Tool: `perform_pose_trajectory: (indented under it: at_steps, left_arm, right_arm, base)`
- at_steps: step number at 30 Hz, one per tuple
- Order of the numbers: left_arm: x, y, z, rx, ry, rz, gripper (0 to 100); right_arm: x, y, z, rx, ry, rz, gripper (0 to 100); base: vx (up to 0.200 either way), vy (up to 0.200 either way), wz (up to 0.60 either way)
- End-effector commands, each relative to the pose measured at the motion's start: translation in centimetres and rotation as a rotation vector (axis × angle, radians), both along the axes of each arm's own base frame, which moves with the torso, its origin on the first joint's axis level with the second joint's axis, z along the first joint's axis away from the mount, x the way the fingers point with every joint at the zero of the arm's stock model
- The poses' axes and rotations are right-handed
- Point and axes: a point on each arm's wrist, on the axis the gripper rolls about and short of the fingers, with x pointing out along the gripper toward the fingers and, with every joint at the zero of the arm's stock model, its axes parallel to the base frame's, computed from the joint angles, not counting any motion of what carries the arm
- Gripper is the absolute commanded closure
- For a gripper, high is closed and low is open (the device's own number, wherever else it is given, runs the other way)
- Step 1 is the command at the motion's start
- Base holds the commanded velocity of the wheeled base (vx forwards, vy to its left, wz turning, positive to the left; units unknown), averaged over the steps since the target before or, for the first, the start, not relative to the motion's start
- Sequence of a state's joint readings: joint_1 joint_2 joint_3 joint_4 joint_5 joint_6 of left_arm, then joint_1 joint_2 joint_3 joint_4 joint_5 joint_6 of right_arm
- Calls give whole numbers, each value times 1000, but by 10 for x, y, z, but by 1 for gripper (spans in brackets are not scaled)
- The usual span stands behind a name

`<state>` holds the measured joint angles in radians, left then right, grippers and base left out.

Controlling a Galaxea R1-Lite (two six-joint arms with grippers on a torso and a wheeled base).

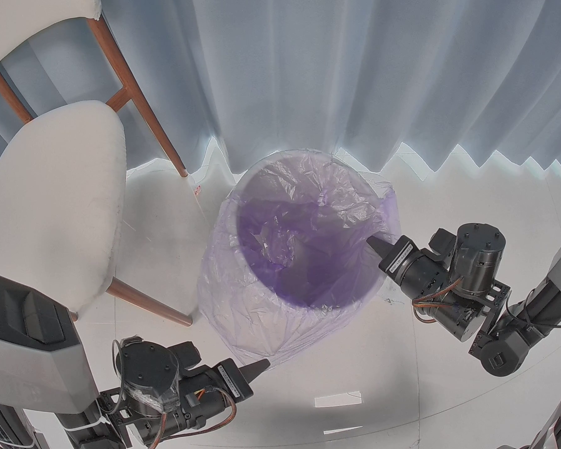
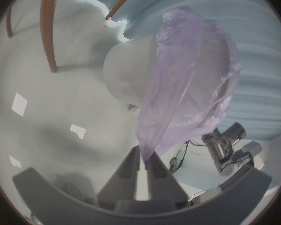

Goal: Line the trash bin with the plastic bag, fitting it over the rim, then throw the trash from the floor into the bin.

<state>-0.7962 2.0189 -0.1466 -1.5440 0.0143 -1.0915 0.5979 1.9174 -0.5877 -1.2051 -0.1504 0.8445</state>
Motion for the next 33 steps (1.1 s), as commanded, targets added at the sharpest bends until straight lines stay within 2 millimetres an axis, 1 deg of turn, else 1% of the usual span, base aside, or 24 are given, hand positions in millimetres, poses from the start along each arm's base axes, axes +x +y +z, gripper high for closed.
perform_pose_trajectory:
  at_steps: [1, 3, 4, 8, 10, 13, 14, 15, 16, 17, 19, 20, 21, 22, 24, 25, 26, 27, 29, 33]
  left_arm:
    - [-9, 6, -1, 75, -34, -37, 0]
    - [-11, 7, 1, 76, -42, -40, 0]
    - [-21, 8, 11, 57, -74, -66, 0]
    - [-52, 22, 41, 12, -192, -176, 0]
    - [-62, 25, 57, -37, -267, -215, 0]
    - [-74, 36, 82, -139, -363, -227, 0]
    - [-75, 37, 84, -149, -376, -228, 0]
    - [-80, 42, 94, -176, -440, -232, 0]
    - [-80, 42, 94, -176, -440, -232, 0]
    - [-82, 46, 101, -173, -507, -243, 0]
    - [-80, 48, 116, -139, -665, -230, 0]
    - [-80, 48, 116, -139, -665, -230, 0]
    - [-74, 44, 129, -107, -782, -214, 0]
    - [-71, 42, 133, -85, -828, -216, 0]
    - [-64, 36, 142, -9, -937, -220, 0]
    - [-63, 35, 142, -3, -942, -219, 0]
    - [-53, 33, 147, 74, -971, -193, 0]
    - [-47, 34, 149, 112, -966, -171, 0]
    - [-40, 38, 156, 135, -949, -129, 0]
    - [-43, 46, 158, 181, -893, -72, 0]
  right_arm:
    - [0, -1, 0, -5, -3, -3, 100]
    - [0, -2, 0, -7, -2, -5, 100]
    - [0, -3, -2, -15, 1, -9, 100]
    - [4, -6, -7, -30, 14, -22, 100]
    - [7, -5, -18, -62, 38, -22, 100]
    - [7, -2, -41, -129, 88, -10, 100]
    - [7, -2, -43, -136, 90, -10, 100]
    - [6, -1, -47, -156, 69, -4, 100]
    - [6, -1, -47, -156, 69, -4, 100]
    - [5, -2, -49, -165, 36, 0, 100]
    - [8, -1, -52, -169, -24, 4, 100]
    - [8, -1, -52, -169, -24, 4, 100]
    - [13, 4, -66, -214, -19, 16, 100]
    - [15, 7, -72, -235, -16, 23, 100]
    - [22, 18, -90, -287, -21, 36, 100]
    - [22, 18, -91, -290, -23, 35, 100]
    - [32, 25, -99, -292, -48, -5, 100]
    - [38, 28, -103, -289, -64, -36, 100]
    - [45, 32, -110, -292, -83, -64, 100]
    - [46, 36, -120, -316, -77, -53, 100]
  base:
    - [0, 0, 0]
    - [0, 0, 0]
    - [0, 0, 0]
    - [0, 0, 0]
    - [0, 0, 0]
    - [0, 0, 0]
    - [0, 0, 0]
    - [0, 0, 0]
    - [0, 0, 0]
    - [0, 0, 0]
    - [0, 0, 0]
    - [0, 0, 0]
    - [0, 0, 0]
    - [0, 0, 0]
    - [0, 0, 0]
    - [0, 0, 0]
    - [0, 0, 0]
    - [0, 0, 0]
    - [0, 0, 0]
    - [0, 0, 0]
